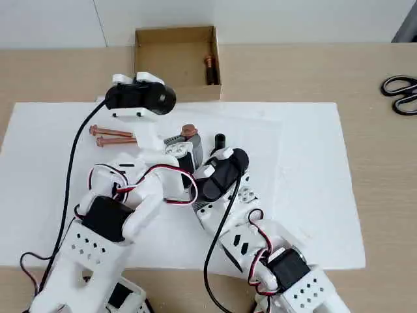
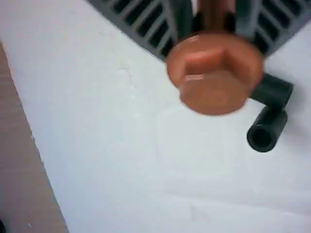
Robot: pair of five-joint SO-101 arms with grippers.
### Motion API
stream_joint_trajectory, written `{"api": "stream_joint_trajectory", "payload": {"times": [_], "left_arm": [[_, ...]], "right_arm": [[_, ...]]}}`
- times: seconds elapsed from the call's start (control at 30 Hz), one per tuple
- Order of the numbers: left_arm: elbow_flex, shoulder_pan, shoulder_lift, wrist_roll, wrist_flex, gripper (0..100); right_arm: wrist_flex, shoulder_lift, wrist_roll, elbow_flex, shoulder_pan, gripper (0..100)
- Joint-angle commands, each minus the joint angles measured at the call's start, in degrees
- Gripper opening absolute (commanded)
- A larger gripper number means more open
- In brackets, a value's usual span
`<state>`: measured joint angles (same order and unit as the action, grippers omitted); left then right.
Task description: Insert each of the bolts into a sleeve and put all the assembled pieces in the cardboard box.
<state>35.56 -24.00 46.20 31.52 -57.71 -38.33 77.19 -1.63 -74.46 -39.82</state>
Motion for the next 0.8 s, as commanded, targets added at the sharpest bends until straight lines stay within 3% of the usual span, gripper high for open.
{"api": "stream_joint_trajectory", "payload": {"times": [0.0, 0.77], "left_arm": [[0.84, -0.26, 1.05, -1.32, 1.32, 1], [4.88, -0.7, 4.84, -2.73, -7.12, 1]], "right_arm": [[1.1, 1.45, -0.44, 0.79, -0.22, 0.4], [1.01, 1.71, -0.35, 0.79, -0.13, 0.4]]}}
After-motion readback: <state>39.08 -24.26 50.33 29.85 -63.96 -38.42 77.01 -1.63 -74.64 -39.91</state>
